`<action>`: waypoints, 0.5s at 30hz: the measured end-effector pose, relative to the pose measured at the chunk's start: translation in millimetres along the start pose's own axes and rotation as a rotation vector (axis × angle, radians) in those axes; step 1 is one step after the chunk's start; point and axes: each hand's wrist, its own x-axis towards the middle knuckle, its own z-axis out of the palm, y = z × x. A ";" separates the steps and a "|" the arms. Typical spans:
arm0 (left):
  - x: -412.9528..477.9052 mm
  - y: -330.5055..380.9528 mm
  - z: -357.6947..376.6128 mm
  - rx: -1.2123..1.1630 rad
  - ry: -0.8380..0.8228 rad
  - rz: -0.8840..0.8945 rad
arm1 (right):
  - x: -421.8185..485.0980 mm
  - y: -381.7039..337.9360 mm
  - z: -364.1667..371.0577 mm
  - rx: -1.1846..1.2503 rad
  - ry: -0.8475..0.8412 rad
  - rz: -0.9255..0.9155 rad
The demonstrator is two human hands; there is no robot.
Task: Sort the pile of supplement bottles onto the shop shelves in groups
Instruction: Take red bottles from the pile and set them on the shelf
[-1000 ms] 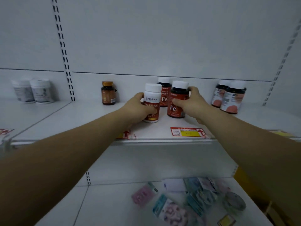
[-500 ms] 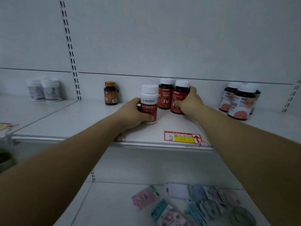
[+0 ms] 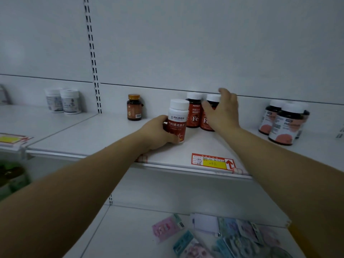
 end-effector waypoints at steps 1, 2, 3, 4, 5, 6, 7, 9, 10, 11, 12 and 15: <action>0.2 -0.2 -0.2 -0.020 0.006 0.006 | -7.9 -12.9 -3.6 0.105 -0.065 -0.044; 0.6 -0.7 -0.6 -0.061 0.024 0.013 | -16.0 -26.4 -6.5 0.209 -0.190 -0.053; 1.3 -1.5 -1.1 -0.119 0.045 0.015 | -23.0 -36.2 -5.9 0.279 -0.331 -0.046; 1.9 -1.9 -0.9 -0.183 0.063 0.020 | -29.6 -43.1 -3.1 0.318 -0.444 -0.039; 1.9 -2.7 -2.0 -0.231 0.074 0.031 | -33.7 -47.0 1.9 0.343 -0.500 -0.035; 1.3 -3.4 -3.7 -0.240 0.077 0.048 | -36.7 -50.3 7.1 0.361 -0.511 -0.027; 0.1 -4.4 -6.8 -0.209 0.069 0.064 | -38.6 -54.6 11.0 0.379 -0.496 -0.011; -3.6 -7.9 -19.4 -0.114 0.039 0.082 | -42.5 -66.4 14.6 0.434 -0.465 0.014; -8.1 -10.8 -29.2 -0.082 0.033 0.081 | -45.7 -75.3 15.5 0.469 -0.471 0.024; -14.6 -15.2 -40.9 -0.071 0.038 0.074 | -49.3 -85.3 18.4 0.506 -0.489 0.036; -22.1 -20.4 -54.2 -0.078 0.049 0.062 | -53.8 -96.7 22.2 0.535 -0.505 0.046; -50.7 -41.2 -95.0 -0.136 0.054 0.000 | -70.7 -135.4 41.8 0.622 -0.532 0.042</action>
